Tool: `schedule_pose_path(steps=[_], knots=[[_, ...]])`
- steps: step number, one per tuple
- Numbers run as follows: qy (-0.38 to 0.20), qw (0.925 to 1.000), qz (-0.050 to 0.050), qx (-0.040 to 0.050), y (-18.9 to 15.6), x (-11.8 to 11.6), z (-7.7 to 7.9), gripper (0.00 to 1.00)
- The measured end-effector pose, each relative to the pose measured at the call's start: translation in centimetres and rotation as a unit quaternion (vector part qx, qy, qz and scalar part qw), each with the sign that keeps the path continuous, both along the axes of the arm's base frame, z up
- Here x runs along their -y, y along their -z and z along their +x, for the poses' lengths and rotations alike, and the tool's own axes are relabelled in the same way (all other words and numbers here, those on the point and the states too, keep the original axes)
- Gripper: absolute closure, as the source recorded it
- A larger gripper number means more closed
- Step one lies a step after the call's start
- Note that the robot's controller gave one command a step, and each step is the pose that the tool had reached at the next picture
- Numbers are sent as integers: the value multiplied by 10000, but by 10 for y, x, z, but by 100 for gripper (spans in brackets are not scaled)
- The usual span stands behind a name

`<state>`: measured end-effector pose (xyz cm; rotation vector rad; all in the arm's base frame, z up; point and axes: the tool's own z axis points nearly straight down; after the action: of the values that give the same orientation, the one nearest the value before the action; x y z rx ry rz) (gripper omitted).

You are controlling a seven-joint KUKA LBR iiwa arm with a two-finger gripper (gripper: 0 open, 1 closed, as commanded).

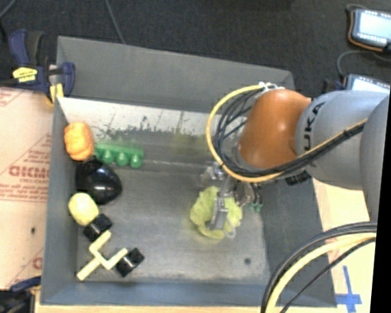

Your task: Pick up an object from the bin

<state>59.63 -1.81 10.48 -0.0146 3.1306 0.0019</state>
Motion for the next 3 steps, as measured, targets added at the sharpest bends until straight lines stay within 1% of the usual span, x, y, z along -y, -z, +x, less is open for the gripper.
schedule_pose_path(steps=[1,2,3], knots=[[-372,9993,0,-4,2,10,-4,0],[-216,9998,-1,17,5,21,-3,0],[97,10000,-6,-3,12,26,-5,0]])
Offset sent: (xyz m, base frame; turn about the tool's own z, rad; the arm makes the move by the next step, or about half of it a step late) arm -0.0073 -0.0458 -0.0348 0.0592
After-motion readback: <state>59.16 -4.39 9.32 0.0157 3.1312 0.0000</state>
